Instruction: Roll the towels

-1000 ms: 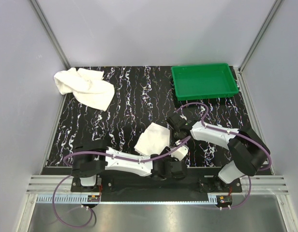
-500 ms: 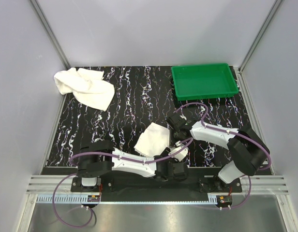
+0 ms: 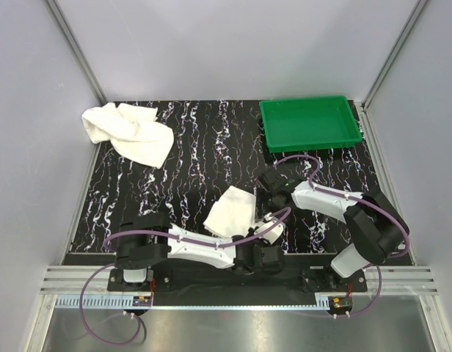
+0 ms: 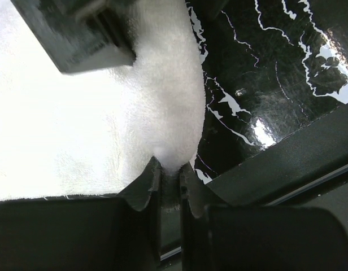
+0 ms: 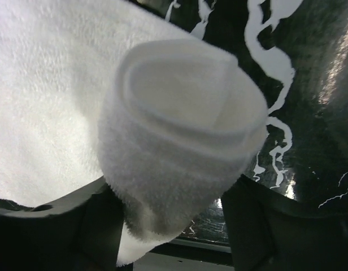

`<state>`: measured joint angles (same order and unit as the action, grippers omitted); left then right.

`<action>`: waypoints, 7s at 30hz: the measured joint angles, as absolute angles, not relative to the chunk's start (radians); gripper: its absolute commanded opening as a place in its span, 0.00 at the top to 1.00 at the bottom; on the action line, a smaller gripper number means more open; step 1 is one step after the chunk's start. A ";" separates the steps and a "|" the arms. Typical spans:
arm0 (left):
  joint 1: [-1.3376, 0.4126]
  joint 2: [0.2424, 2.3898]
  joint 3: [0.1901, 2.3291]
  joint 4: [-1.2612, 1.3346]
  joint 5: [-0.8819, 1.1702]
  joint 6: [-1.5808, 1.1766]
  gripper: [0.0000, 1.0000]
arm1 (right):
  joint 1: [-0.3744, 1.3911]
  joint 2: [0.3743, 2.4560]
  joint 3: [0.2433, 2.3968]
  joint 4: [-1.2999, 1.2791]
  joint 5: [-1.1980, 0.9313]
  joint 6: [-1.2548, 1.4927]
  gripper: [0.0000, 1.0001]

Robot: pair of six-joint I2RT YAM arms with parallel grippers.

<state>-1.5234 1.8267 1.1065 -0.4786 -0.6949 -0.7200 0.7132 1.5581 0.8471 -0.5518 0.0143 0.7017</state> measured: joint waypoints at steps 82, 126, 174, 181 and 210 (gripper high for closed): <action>-0.775 1.708 0.078 1.209 0.486 -1.548 1.00 | 0.629 1.609 0.334 0.784 -0.493 0.865 0.39; -1.220 1.310 0.742 -0.269 -0.257 -0.968 0.56 | 0.658 1.409 0.701 -0.340 -0.158 0.698 0.89; -1.536 1.918 1.194 -0.547 -0.791 -0.648 0.91 | 0.659 1.433 0.742 -0.418 -0.138 0.685 0.87; -1.529 1.863 1.134 -0.493 -0.764 -0.664 1.00 | 0.659 1.428 0.760 -0.472 -0.110 0.677 0.38; -1.240 1.396 0.682 -0.181 -0.258 -0.821 1.00 | 0.334 1.255 1.009 -0.726 -0.052 0.461 0.14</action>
<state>-1.2404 1.3956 0.6815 -0.1806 -0.2577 -0.8211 0.3344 1.2552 1.0092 -0.7258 -0.0525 0.4606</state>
